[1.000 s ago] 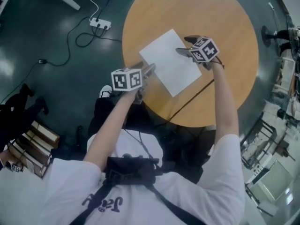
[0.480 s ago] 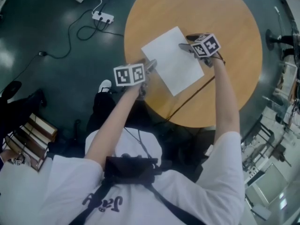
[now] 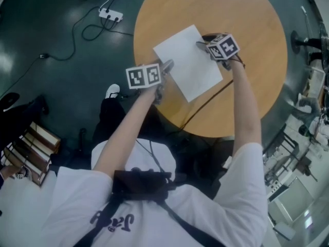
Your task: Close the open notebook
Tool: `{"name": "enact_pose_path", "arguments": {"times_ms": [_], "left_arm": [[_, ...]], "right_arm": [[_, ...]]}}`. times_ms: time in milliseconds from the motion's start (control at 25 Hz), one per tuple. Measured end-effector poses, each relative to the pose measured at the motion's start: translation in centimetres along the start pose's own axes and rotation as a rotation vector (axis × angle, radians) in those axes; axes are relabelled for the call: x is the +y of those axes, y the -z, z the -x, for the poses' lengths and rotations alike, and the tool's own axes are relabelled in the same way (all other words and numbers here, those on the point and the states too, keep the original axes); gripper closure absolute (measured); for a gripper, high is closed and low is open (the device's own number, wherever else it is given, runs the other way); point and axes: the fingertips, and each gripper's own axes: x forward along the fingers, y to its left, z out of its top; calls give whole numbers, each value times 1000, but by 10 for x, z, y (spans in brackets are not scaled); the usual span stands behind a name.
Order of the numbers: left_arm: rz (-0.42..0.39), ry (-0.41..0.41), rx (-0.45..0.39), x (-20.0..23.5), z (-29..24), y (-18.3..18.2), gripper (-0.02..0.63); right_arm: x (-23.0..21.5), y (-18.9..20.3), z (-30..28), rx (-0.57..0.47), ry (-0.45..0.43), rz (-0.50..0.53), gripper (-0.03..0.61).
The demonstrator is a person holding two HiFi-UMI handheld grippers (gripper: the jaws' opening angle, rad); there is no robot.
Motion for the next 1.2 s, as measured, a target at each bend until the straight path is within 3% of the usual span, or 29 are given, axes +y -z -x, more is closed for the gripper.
{"name": "enact_pose_path", "arguments": {"times_ms": [240,920,1200], "left_arm": [[-54,-37,-4,4,3,2,399],[-63,-77,-16,12,11,7,554],[-165,-60,-22,3,17,3,574]], "right_arm": [[-3,1,2,-39,29,-22,417],[-4,-7,19,-184,43,-75,459],[-5,-11,31,-237,76,-74,463]]}}
